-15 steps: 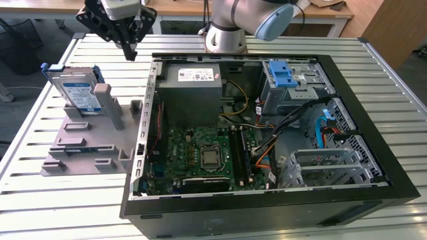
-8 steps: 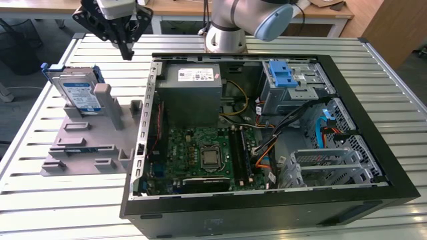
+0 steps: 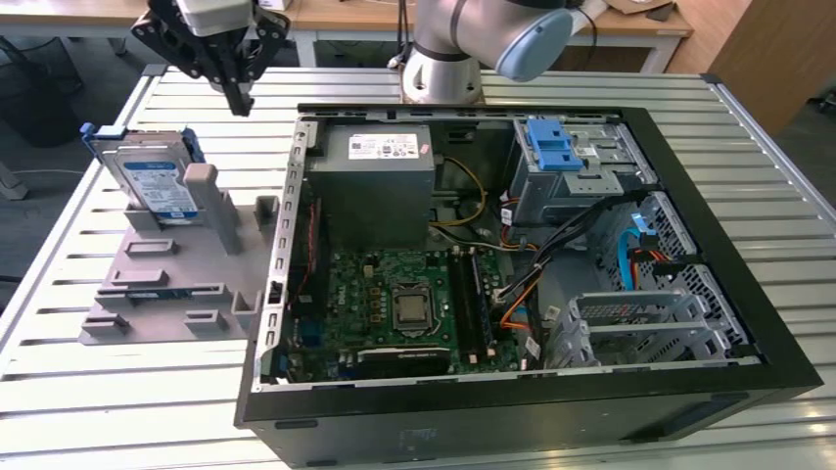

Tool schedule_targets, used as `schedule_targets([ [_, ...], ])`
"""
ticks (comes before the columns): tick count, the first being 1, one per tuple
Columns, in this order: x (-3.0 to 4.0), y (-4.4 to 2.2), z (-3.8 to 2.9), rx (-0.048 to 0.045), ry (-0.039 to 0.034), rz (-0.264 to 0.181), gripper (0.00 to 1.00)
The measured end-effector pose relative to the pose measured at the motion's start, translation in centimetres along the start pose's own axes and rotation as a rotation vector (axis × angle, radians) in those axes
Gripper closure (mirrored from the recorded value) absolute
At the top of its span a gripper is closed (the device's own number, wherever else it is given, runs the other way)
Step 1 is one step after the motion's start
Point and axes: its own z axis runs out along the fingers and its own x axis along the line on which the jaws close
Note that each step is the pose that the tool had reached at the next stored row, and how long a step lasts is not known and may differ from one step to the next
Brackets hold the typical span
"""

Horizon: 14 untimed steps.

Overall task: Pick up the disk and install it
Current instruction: 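Reach for the disk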

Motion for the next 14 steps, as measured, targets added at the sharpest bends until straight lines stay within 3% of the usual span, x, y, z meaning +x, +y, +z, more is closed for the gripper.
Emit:
schedule_targets([
  [14, 2.0, 0.58, 0.07, -0.0001, -0.0001, 0.0, 0.89],
])
